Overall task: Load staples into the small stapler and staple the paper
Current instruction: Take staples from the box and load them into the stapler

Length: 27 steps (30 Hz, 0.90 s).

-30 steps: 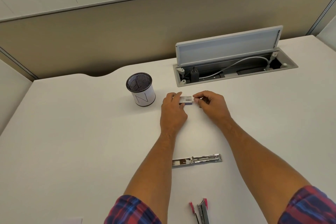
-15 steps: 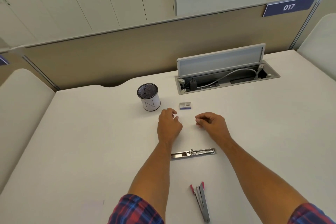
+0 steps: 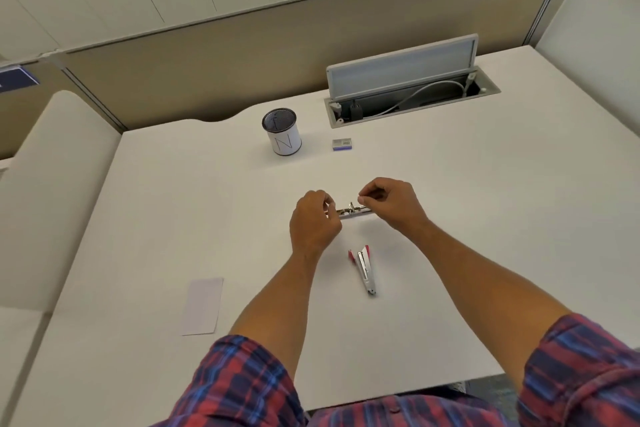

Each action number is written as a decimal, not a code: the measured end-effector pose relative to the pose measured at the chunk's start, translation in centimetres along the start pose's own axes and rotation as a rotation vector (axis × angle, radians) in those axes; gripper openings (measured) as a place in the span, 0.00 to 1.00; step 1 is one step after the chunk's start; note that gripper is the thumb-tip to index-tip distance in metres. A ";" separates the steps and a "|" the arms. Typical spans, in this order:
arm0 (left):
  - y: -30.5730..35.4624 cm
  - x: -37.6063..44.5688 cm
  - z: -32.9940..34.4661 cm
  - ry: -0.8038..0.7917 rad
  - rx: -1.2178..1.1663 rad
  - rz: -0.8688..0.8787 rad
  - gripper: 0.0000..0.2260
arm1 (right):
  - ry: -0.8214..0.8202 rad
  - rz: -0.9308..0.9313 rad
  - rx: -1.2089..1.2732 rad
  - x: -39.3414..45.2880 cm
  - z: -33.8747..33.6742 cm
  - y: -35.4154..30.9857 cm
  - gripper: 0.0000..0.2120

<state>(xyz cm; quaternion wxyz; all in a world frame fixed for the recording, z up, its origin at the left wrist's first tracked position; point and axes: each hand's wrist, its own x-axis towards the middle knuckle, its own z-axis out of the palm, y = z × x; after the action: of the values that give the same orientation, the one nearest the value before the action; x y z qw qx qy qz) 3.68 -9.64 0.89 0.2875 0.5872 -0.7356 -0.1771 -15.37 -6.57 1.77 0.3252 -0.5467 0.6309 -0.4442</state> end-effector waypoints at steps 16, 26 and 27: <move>-0.5 -8.2 1.3 -0.128 -0.036 -0.137 0.13 | -0.031 0.113 -0.010 -6.5 1.6 1.7 0.06; 0.2 -5.7 0.7 -0.050 -0.029 -0.044 0.06 | 0.008 0.114 -0.074 -5.1 1.6 2.1 0.08; 0.4 -5.1 0.6 -0.037 -0.015 -0.010 0.06 | 0.018 0.108 -0.081 -4.7 1.6 2.2 0.08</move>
<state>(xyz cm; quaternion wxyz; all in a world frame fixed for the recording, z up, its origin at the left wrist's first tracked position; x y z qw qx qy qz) 3.76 -4.66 -0.46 0.2771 0.5853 -0.7366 -0.1950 -13.95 -2.23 -1.23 0.3204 -0.5207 0.6798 -0.4050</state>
